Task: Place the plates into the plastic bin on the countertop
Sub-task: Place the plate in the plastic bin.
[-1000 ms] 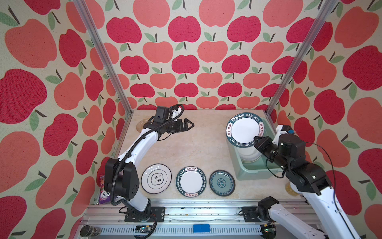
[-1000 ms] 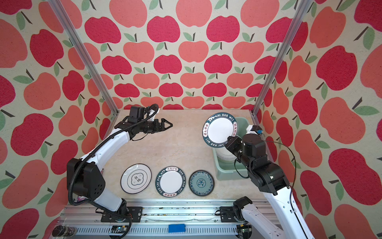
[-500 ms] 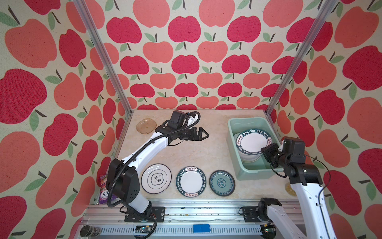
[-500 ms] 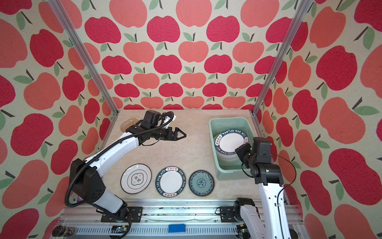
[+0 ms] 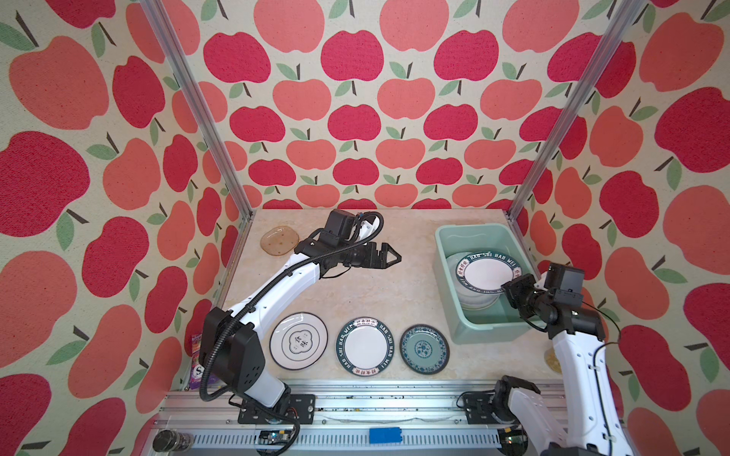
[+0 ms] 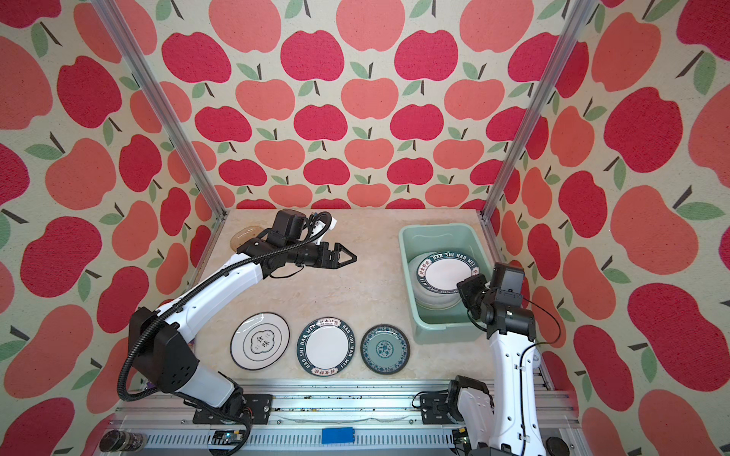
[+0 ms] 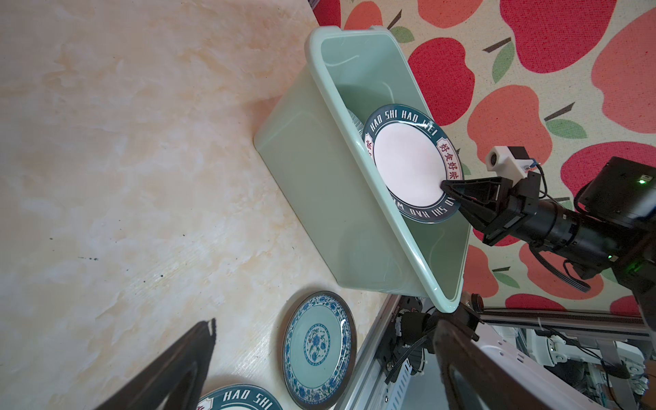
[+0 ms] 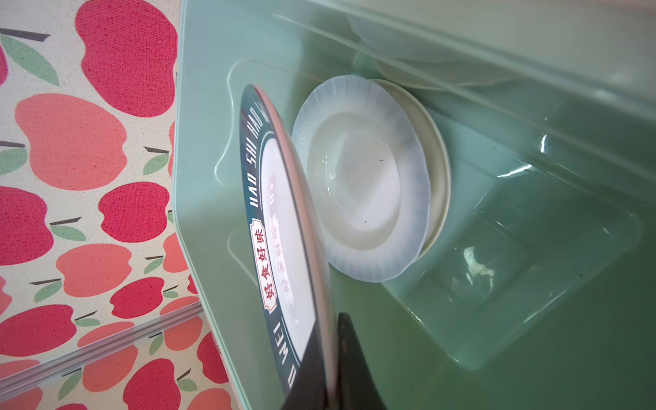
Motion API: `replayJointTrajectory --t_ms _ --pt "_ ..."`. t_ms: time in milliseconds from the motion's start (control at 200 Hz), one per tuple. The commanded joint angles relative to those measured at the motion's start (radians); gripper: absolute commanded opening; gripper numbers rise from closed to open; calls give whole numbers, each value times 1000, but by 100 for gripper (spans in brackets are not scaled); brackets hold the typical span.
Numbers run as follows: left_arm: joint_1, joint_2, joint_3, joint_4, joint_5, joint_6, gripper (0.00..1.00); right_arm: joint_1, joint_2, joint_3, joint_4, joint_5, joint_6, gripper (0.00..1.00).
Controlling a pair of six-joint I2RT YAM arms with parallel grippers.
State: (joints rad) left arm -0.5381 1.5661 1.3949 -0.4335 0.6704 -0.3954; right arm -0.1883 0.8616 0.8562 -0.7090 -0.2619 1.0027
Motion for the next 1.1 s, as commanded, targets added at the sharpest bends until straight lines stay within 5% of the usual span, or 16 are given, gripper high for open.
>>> replayJointTrajectory --t_ms 0,1096 --pt "-11 29 46 -39 -5 13 99 -24 13 -33 67 -61 -28 0" --pt "-34 119 99 -60 3 23 99 -4 296 -88 229 -73 -116 0"
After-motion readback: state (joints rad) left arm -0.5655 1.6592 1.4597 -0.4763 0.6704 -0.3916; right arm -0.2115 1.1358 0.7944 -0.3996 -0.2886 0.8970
